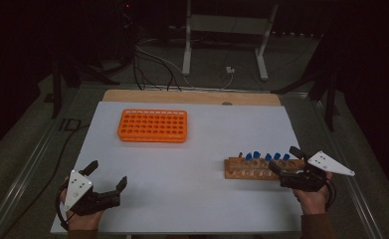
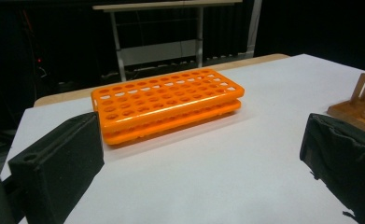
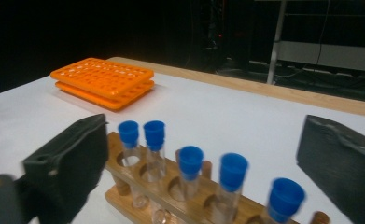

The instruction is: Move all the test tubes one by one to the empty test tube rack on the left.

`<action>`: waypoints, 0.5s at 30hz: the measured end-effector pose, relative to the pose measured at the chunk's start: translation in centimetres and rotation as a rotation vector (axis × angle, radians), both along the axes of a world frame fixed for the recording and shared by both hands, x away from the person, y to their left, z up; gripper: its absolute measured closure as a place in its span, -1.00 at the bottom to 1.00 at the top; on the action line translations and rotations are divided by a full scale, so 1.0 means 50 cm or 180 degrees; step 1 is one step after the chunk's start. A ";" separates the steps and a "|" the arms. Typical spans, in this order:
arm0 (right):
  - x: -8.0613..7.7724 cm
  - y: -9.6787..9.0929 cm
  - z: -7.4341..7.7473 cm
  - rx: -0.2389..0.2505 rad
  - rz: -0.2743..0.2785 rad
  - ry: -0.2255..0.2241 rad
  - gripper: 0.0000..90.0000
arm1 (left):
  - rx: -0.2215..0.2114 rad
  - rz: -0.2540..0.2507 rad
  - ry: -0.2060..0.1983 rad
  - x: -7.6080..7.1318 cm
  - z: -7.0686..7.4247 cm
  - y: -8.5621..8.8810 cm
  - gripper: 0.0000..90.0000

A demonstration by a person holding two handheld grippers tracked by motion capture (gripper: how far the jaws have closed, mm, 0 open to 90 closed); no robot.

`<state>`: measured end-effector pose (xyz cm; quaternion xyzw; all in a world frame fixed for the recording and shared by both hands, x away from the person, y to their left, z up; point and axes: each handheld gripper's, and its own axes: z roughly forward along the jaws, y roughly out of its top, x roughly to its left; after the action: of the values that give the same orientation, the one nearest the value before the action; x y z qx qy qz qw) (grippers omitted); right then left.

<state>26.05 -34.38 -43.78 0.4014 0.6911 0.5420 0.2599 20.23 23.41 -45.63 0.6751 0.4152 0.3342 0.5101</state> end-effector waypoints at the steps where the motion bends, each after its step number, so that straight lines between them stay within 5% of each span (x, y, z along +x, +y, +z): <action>1: 0.001 -0.005 -0.001 0.0004 -0.0006 0.0002 -0.92 | 0.0007 -0.0004 0.0001 0.000 0.000 -0.001 -0.99; 10: -0.002 -0.029 -0.015 -0.0069 -0.0019 0.0064 -0.67 | 0.0005 0.0010 0.0011 0.000 -0.001 0.000 -0.99; 15: -0.008 -0.042 -0.020 -0.0106 -0.0188 0.0078 -0.38 | 0.0008 0.0012 0.0009 0.000 -0.001 0.000 -0.99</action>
<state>25.66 -36.47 -44.80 0.4238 0.6909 0.5176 0.2740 20.22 23.39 -45.67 0.6754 0.4168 0.3347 0.5080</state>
